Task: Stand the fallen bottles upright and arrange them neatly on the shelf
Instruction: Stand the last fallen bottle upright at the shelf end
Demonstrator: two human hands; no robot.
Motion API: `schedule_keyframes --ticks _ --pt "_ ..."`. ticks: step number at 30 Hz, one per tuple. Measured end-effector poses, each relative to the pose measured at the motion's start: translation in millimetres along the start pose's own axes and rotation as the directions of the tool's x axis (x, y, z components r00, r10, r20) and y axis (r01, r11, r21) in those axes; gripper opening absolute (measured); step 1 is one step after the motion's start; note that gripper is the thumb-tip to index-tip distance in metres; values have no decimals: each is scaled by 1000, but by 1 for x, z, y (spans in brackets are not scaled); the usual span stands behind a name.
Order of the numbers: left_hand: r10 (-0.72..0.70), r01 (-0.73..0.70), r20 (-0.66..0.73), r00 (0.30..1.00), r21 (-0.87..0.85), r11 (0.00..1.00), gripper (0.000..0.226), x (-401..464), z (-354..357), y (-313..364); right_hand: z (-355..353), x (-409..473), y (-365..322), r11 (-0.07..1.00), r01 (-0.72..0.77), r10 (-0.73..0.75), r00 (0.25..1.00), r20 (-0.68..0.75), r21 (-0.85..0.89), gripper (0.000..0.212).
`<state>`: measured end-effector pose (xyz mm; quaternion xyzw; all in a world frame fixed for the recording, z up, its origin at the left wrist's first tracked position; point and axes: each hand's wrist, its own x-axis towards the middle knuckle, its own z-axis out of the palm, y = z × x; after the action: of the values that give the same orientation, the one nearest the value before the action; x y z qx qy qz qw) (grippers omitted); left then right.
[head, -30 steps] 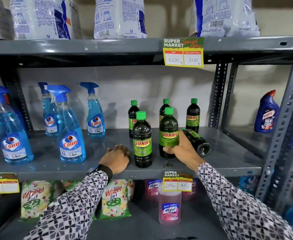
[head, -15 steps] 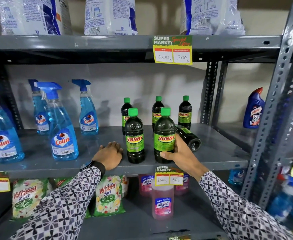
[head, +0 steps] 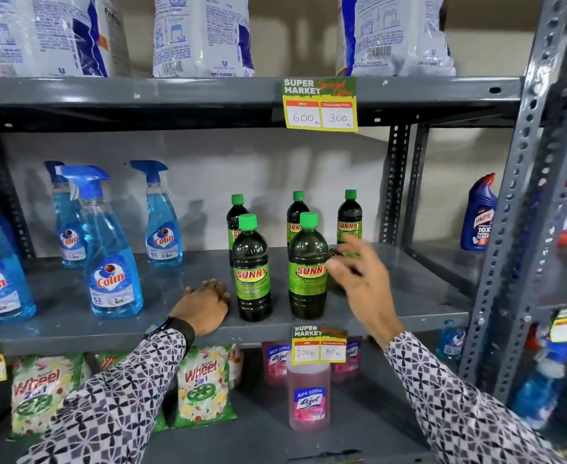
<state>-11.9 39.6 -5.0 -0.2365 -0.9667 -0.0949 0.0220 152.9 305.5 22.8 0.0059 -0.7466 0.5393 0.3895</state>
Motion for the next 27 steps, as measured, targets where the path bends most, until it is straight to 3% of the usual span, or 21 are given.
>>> schedule_keyframes --ticks 2,4,6,7,11,13,14,20,23,25,27 --pt "-1 1 4 1000 3 1000 55 2 1 -1 -12 21 -3 987 101 -138 934 -330 -128 29" --pt "7 -8 14 1000 40 999 55 5 4 -5 -23 53 4 945 -22 -114 913 -393 -325 22" --pt "32 -33 21 999 83 996 55 8 7 -10 -32 87 19 828 -283 189 954 -235 -483 31" --pt "34 -36 20 999 84 996 55 9 8 -12 -34 100 24 758 -375 345 925 -160 -534 39" --pt "32 -33 4 999 73 997 55 12 11 -16 -32 117 8 546 -598 768 637 65 -587 40" --pt "33 -33 -8 999 64 997 54 11 10 -15 -25 115 0 488 -604 833 539 128 -630 48" --pt "32 -31 -13 999 52 998 54 10 9 -13 -22 115 0 482 -605 838 529 132 -633 49" --pt "25 -25 -13 1000 44 999 53 6 5 -7 -19 109 4 581 -619 778 613 137 -528 45" --pt "34 -33 -26 999 39 999 53 8 5 -7 -29 112 9 754 -593 641 759 117 -281 55" --pt "50 -49 -12 999 86 995 54 10 7 -9 -32 109 14 859 -492 505 859 78 -145 47" --pt "61 -60 -4 998 109 992 55 13 11 -14 -35 103 24 924 -359 365 931 26 -128 53"
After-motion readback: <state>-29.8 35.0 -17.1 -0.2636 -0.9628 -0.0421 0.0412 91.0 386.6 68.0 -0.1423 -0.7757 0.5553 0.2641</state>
